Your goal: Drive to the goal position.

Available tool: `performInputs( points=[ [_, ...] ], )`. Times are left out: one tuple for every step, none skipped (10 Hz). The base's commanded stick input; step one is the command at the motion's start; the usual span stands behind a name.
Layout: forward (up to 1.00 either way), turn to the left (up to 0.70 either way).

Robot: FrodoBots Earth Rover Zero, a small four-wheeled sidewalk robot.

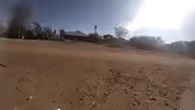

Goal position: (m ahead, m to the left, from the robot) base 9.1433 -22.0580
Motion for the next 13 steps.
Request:
performInputs(
  points=[
    [0.7, -0.27],
    [0.7, -0.27],
    [0.7, -0.27],
    [0.7, -0.27],
    [0.7, -0.27],
    [0.7, -0.27],
    [0.7, -0.27],
    [0.7, -0.27],
    [0.7, -0.27],
    [0.7, -0.27],
    [0.7, -0.27],
    [0.7, -0.27],
    [0.7, -0.27]
  ],
)
